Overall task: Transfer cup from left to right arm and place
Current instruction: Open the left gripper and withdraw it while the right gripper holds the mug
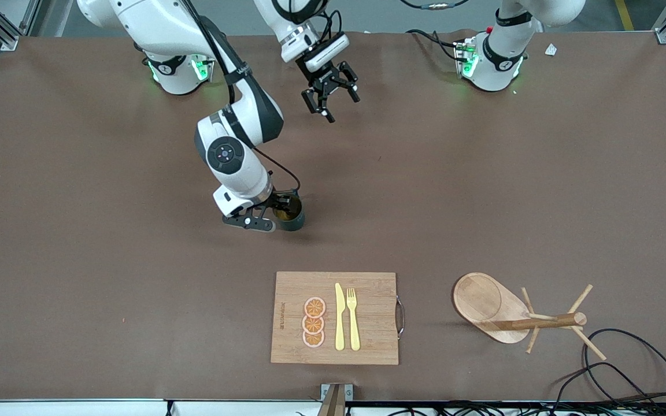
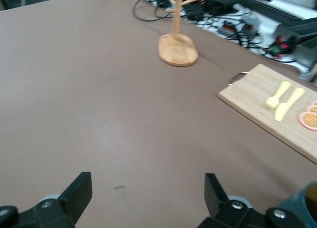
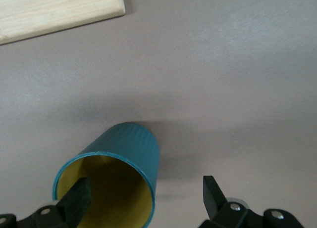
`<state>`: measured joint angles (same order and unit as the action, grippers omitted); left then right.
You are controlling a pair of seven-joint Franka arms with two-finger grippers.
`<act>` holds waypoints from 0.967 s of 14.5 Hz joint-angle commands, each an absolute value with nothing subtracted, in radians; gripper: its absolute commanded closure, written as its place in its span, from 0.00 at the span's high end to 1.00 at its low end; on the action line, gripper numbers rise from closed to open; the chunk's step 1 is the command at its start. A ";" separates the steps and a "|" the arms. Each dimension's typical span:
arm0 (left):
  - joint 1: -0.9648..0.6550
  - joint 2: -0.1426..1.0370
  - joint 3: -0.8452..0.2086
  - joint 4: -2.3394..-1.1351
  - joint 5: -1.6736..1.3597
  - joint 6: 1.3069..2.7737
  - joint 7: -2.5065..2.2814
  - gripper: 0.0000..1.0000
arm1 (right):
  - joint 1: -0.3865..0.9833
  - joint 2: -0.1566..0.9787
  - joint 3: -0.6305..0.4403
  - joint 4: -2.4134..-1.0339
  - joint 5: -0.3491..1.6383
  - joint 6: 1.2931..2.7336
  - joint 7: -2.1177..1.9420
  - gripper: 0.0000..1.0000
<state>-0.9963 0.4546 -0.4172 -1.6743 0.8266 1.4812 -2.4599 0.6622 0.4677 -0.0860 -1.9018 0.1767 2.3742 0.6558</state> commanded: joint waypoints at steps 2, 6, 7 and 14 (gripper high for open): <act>-0.930 0.292 -0.423 -1.727 0.683 1.482 -2.298 1.00 | 0.689 0.456 -0.098 -1.977 0.196 2.447 0.658 0.93; -0.815 0.203 -0.423 -1.724 0.620 1.460 -2.093 1.00 | 0.693 0.456 -0.098 -1.977 0.193 2.436 0.628 0.19; -0.786 0.184 -0.423 -1.721 0.618 1.457 -2.032 1.00 | 0.693 0.456 -0.098 -1.976 0.193 2.436 0.624 0.04; -0.499 0.153 -0.423 -1.574 0.546 1.460 -1.587 1.00 | 0.632 0.405 -0.107 -1.971 0.187 2.344 0.134 0.01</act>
<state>-0.5624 0.1548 -0.4139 -1.6214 0.5780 1.4597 -1.6967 0.6730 0.4679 -0.1039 -1.9499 0.1765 2.3937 0.3123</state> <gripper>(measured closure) 0.000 0.956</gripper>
